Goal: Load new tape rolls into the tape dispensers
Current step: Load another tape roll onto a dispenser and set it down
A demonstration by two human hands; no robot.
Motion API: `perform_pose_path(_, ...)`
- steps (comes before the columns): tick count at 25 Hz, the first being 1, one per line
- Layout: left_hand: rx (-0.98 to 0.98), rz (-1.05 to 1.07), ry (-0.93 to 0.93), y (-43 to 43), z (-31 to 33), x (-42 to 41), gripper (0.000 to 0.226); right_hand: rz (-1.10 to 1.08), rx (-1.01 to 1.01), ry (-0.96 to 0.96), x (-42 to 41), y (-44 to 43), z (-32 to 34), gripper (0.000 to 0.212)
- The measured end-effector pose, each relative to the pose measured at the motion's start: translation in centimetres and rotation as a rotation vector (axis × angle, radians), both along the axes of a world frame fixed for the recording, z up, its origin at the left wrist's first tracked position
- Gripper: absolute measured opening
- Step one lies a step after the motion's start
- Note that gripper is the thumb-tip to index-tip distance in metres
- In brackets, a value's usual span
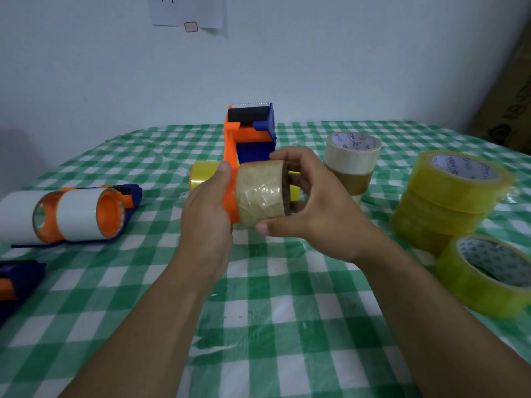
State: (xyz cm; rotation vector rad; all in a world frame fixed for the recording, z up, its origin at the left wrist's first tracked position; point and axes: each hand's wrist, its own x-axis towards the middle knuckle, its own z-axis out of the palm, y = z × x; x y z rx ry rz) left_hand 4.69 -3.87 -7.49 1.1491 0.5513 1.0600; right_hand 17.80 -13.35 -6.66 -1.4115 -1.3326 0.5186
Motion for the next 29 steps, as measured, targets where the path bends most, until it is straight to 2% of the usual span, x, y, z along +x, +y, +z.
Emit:
perform_pose_path(5,0.053,0.032,0.01,-0.3,0.1,-0.1,0.033,-0.07,-0.124,0.303,0.2,-0.4,0.8,0.06)
perform_pose_path(8,0.071,0.065,0.035,-0.3,0.1,-0.2,0.032,-0.047,-0.092,0.29,0.4,-0.5,0.8,0.051)
perform_pose_path(11,0.02,0.094,0.012,-0.3,0.3,-0.1,0.031,-0.044,0.016,0.185,1.2,-0.7,0.8,0.067)
perform_pose_path(14,-0.005,0.084,0.006,-0.3,0.1,0.0,0.03,-0.007,0.046,0.257,1.8,-0.9,1.0,0.077)
perform_pose_path(17,0.038,0.041,-0.008,-0.6,0.0,0.1,0.04,0.003,0.001,0.367,1.6,-0.9,1.3,0.068)
perform_pose_path(20,0.067,-0.024,-0.036,-0.9,0.3,0.0,0.042,-0.2,0.042,0.431,2.3,-0.9,3.3,0.056)
perform_pose_path(22,0.06,-0.048,-0.048,-0.8,0.3,-0.1,0.039,-0.398,0.064,0.356,3.2,-1.2,5.6,0.052)
perform_pose_path(24,0.079,-0.092,-0.056,-0.8,0.1,-0.2,0.038,-0.57,0.057,0.181,4.8,-1.4,7.7,0.051)
perform_pose_path(26,0.118,-0.118,-0.045,-0.8,-0.1,-0.1,0.036,-0.673,0.003,0.026,6.7,-1.0,9.3,0.065)
perform_pose_path(29,0.136,-0.137,-0.051,-0.9,-0.2,-0.1,0.029,-0.725,-0.115,-0.077,8.7,-0.2,10.0,0.088)
